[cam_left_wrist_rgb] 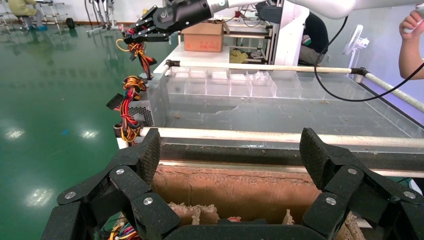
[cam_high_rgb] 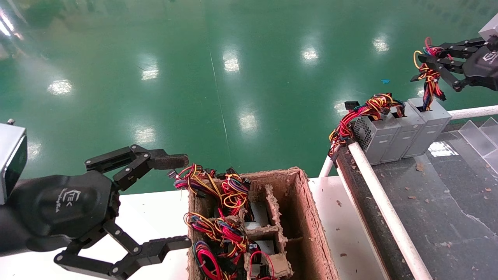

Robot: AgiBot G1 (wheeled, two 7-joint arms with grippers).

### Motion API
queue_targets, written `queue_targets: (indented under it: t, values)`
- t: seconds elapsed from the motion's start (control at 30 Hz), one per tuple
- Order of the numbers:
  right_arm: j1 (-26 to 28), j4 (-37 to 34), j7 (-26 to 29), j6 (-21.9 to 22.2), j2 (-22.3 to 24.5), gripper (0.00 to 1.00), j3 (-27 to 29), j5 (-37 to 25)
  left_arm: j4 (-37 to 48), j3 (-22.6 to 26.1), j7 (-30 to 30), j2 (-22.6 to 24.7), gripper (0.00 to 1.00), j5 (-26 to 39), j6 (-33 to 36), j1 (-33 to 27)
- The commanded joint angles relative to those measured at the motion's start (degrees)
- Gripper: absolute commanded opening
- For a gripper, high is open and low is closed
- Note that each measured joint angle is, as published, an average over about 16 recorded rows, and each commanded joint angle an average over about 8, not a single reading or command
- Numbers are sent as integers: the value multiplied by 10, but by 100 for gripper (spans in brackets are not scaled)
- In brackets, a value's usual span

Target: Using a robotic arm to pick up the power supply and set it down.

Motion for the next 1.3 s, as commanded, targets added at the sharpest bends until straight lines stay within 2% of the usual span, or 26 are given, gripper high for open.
queue_targets:
  t: [0.03,0.37,0.57,0.87,1.03,1.3]
  values:
    - [11,-17,-8,-3,-7,100,-2,-2,0,0,0,0,100,0,0,0]
    - [37,-83,-24,-39,-17,100,-2,4,0,0,0,0,100,0,0,0]
    - [57,-133,-19,-84,-18,100,7,25,0,0,0,0,100,0,0,0]
    - [72,-186,-49,-119,-23,100,30,63,0,0,0,0,100,0,0,0]
    - [56,-172,-45,-136,-20,100,38,88,0,0,0,0,100,0,0,0]
    - [1,-91,-6,-153,-8,100,42,127,0,0,0,0,100,0,0,0]
